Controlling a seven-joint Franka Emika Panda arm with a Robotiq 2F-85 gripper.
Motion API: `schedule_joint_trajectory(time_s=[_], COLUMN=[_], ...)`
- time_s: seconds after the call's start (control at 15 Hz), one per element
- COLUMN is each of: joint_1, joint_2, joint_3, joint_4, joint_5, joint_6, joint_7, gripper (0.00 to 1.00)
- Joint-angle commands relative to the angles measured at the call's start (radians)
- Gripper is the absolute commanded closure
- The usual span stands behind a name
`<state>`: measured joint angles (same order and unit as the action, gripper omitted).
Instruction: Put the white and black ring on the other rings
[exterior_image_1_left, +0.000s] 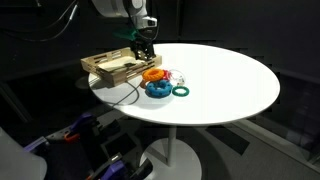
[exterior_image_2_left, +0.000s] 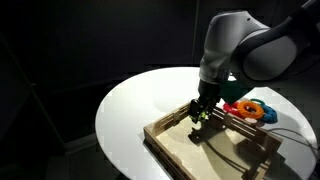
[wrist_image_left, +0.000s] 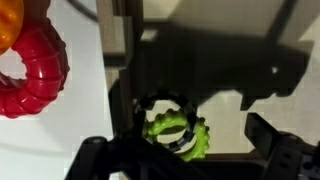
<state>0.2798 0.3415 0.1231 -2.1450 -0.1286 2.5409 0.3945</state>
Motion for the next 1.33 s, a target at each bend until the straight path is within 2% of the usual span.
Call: schedule_joint_trajectory(time_s=[0.0, 0.07, 0.2, 0.27, 0.33, 0.47, 0.8, 0.87, 1.27], joint_1=[0.023, 0.026, 0.031, 0.033, 0.035, 0.037, 0.032, 0.031, 0.013], joint_2=[0.023, 0.025, 0.029, 0.03, 0.032, 0.032, 0.014, 0.008, -0.058], joint_3=[-0.018, -0.019, -0.02, -0.021, -0.021, -0.023, -0.014, -0.013, 0.013], joint_4=[0.028, 0.028, 0.03, 0.031, 0.033, 0.035, 0.035, 0.037, 0.034], joint_5=[-0.016, -0.016, -0.015, -0.015, -0.015, -0.016, 0.0, 0.001, 0.043], joint_6=[0.008, 0.007, 0.006, 0.004, 0.004, 0.003, -0.003, -0.006, -0.012], joint_7=[0.009, 0.008, 0.008, 0.008, 0.007, 0.007, -0.006, -0.008, -0.043], gripper=[0.0, 0.04, 0.29, 0.31, 0.37, 0.57, 0.94, 0.96, 0.94])
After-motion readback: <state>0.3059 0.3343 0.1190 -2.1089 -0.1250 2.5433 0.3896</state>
